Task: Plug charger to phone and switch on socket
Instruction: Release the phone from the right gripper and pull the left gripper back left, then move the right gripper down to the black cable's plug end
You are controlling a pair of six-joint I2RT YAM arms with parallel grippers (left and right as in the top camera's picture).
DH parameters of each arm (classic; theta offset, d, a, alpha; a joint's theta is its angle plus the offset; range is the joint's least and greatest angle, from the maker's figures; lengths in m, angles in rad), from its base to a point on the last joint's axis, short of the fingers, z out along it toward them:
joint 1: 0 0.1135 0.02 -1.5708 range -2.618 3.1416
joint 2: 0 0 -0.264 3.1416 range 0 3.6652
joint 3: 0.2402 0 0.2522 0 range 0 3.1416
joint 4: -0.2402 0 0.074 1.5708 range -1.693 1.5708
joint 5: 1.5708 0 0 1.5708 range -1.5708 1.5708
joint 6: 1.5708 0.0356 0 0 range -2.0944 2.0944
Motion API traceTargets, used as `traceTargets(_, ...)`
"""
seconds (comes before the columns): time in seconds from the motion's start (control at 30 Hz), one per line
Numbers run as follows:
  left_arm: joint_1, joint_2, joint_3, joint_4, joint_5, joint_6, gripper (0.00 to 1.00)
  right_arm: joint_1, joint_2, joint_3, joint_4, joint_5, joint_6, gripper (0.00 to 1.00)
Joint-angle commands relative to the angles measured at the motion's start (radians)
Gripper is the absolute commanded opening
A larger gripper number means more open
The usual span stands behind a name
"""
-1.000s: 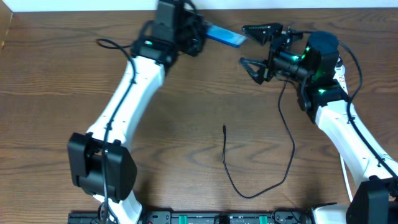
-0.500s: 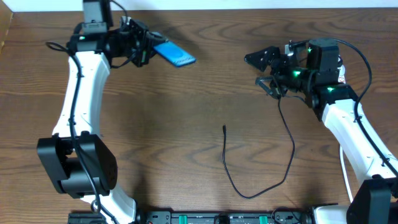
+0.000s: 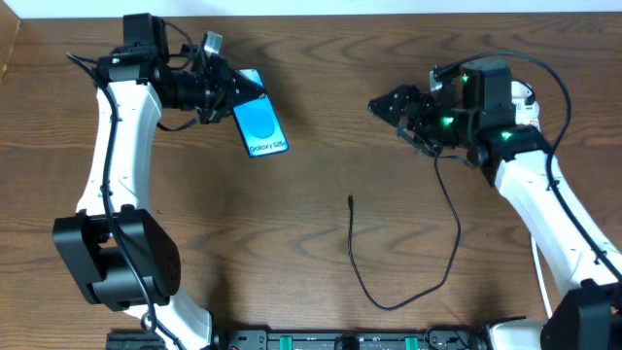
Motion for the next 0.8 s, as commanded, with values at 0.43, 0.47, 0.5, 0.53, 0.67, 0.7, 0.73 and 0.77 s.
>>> traceTargets(0.43, 0.02, -0.024, 0.007, -0.005, 0.04, 0.192, 0.07, 0.186, 0.319, 0.586, -0.627, 0.411, -0.245, 0.99)
traceTargets(0.47, 0.021, -0.024, 0.007, -0.006, 0.04, 0.192, 0.07, 0.197, 0.351, 0.6, -0.645, 0.413, -0.244, 0.98)
traceTargets(0.5, 0.023, -0.024, 0.007, -0.009, 0.04, 0.192, 0.08, 0.211, 0.386, 0.611, -0.666, 0.412, -0.244, 0.98)
traceTargets(0.53, 0.023, -0.024, 0.007, -0.01, 0.035, 0.192, 0.08, 0.224, 0.414, 0.616, -0.681, 0.409, -0.246, 0.98)
traceTargets(0.67, 0.023, -0.024, 0.007, -0.013, 0.007, 0.192, 0.07, 0.283, 0.507, 0.618, -0.747, 0.41, -0.265, 0.99)
traceTargets(0.7, 0.023, -0.024, 0.007, -0.013, 0.007, 0.192, 0.07, 0.296, 0.526, 0.618, -0.762, 0.414, -0.267, 0.98)
traceTargets(0.73, 0.023, -0.024, 0.007, -0.014, 0.007, 0.192, 0.07, 0.309, 0.545, 0.618, -0.777, 0.422, -0.266, 0.96)
traceTargets(0.77, 0.023, -0.024, 0.007, -0.013, 0.008, 0.192, 0.07, 0.32, 0.563, 0.618, -0.793, 0.436, -0.263, 0.94)
